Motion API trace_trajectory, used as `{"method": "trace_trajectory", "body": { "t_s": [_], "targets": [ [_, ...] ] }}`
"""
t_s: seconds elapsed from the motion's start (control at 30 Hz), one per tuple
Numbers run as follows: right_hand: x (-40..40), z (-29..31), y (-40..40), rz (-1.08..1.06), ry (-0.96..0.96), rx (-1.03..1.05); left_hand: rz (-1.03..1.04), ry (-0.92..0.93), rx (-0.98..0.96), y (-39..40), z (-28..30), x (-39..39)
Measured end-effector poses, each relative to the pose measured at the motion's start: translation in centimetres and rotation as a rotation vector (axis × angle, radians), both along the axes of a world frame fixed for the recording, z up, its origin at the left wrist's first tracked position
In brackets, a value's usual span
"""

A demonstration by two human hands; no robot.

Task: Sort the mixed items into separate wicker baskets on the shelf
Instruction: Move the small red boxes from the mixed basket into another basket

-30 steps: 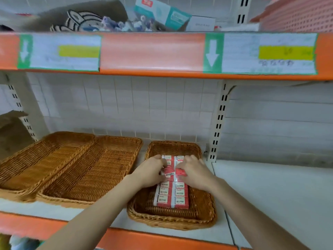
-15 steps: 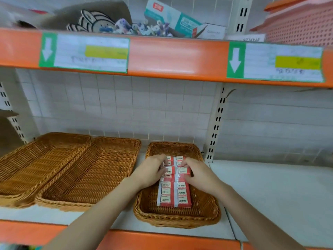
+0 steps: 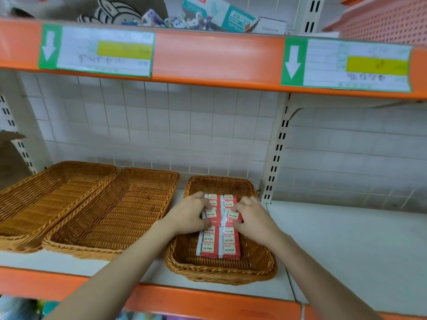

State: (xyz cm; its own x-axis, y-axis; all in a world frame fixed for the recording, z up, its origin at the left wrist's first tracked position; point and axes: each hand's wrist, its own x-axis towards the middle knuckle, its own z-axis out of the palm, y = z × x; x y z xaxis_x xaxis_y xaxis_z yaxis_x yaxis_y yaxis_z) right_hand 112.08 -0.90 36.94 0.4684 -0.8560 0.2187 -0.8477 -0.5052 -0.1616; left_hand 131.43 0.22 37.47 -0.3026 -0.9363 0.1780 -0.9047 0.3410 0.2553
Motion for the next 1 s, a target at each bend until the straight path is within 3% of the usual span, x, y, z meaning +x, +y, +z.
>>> {"method": "trace_trajectory", "body": {
  "t_s": [0.17,0.43,1.0],
  "targets": [
    [-0.1,0.8,0.3,0.032,-0.017,0.012,-0.031,0.035,0.022,0.5,0.8,0.2],
    [-0.2,0.8,1.3,0.128,0.118,0.035,-0.100,-0.058,0.026,2.1,0.7,0.1],
    [0.3,1.0,1.6,0.097,0.136,0.104,-0.127,-0.181,0.026,1.7,0.3,-0.1]
  ]
}}
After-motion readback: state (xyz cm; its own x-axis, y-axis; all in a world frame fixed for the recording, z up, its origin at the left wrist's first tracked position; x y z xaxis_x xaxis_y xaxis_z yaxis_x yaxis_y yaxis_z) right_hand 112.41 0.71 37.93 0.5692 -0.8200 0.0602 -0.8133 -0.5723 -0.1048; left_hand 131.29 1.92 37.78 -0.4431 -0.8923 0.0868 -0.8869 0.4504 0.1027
